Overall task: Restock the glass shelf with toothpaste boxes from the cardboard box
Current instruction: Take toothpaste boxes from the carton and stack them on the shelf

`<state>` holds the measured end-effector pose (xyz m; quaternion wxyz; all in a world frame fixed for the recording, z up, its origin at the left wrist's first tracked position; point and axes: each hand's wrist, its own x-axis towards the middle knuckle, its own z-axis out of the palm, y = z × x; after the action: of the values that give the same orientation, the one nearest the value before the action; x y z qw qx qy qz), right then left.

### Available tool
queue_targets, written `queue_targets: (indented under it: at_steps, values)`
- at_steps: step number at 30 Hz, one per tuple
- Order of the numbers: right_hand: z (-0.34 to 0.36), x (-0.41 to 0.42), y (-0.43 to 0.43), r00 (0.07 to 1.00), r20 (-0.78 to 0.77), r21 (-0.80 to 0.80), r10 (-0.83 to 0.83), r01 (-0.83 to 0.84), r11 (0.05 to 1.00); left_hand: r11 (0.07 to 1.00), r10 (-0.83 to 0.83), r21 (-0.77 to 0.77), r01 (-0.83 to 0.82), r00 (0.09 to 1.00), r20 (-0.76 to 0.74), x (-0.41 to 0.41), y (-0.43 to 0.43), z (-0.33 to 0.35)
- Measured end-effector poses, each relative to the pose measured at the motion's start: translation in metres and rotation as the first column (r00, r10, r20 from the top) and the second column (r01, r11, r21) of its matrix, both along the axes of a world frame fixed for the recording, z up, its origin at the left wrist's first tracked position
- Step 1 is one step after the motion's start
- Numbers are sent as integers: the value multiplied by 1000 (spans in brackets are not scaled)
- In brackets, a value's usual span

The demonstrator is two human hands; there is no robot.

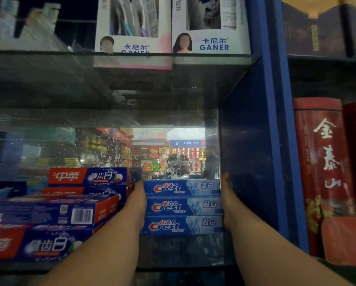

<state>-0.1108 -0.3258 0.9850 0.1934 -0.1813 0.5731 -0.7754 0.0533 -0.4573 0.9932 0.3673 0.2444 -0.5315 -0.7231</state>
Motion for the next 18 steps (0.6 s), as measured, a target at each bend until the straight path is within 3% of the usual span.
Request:
queue_targets:
  at_steps: [18]
  values:
    - [5,17,5,1000,2,62,-10,10,998,1000,-6,19,6,1000,-6,-2,-7,-2]
